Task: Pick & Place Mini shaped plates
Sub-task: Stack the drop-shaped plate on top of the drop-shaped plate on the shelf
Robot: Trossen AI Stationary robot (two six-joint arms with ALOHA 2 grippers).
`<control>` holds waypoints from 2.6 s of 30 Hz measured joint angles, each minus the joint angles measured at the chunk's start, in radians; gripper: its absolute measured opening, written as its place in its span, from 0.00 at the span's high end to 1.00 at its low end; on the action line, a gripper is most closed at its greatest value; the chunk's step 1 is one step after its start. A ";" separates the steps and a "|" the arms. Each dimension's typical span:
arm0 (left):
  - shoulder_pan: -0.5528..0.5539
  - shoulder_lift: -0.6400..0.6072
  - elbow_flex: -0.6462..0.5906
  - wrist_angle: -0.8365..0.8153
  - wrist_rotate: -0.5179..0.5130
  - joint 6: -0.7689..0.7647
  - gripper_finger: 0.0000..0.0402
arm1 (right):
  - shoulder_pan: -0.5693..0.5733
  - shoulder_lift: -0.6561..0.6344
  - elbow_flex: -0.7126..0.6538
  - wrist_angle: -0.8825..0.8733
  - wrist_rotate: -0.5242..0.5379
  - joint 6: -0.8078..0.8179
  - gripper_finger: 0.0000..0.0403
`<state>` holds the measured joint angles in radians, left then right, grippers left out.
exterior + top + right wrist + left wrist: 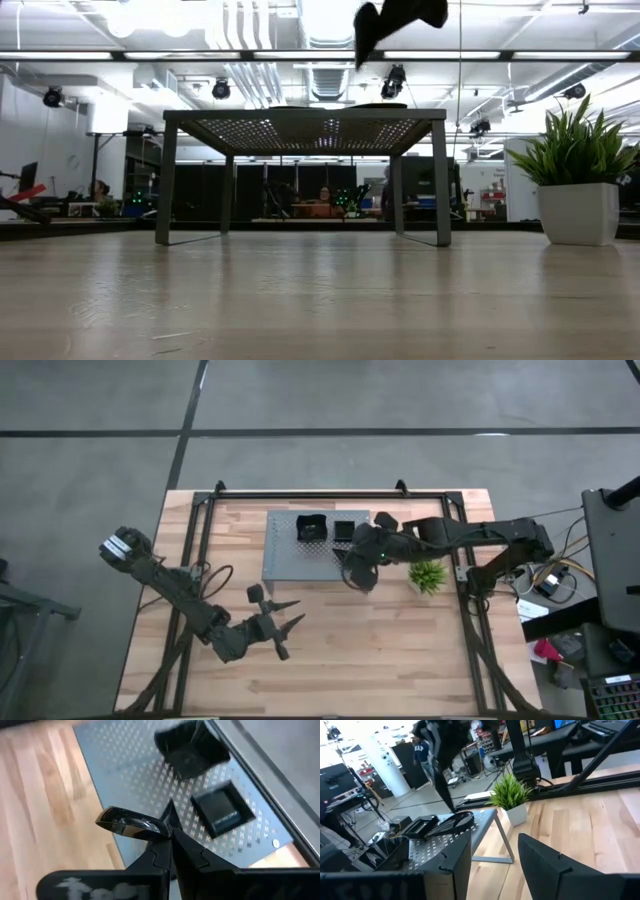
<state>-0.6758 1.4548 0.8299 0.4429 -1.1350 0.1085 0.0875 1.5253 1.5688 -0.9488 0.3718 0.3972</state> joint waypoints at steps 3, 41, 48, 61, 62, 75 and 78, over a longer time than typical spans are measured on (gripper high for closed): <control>0.000 0.000 0.000 -0.021 -0.010 -0.014 0.61 | 0.011 -0.008 -0.013 0.073 -0.003 -0.029 0.98; -0.010 0.000 0.000 0.434 0.143 0.574 0.70 | 0.178 -0.025 -0.545 1.627 -0.398 -0.022 0.98; 0.011 0.000 0.014 0.565 0.168 0.629 0.70 | 0.176 -0.023 -0.634 1.802 -0.385 0.022 0.98; 0.067 0.000 0.069 0.568 0.303 0.630 0.70 | 0.178 -0.017 -0.622 1.809 -0.304 -0.007 0.98; 0.068 0.000 0.071 0.570 0.310 0.628 0.70 | 0.178 -0.017 -0.622 1.808 -0.291 -0.012 0.98; 0.084 0.000 0.089 0.570 0.342 0.625 0.70 | 0.176 -0.017 -0.627 1.814 -0.263 -0.023 0.98; 0.090 0.000 0.090 0.570 0.342 0.623 0.72 | 0.176 -0.017 -0.629 1.815 -0.263 -0.026 0.98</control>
<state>-0.5854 1.4544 0.9203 1.0130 -0.7933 0.7313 0.2634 1.5085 0.9401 0.8664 0.1085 0.3711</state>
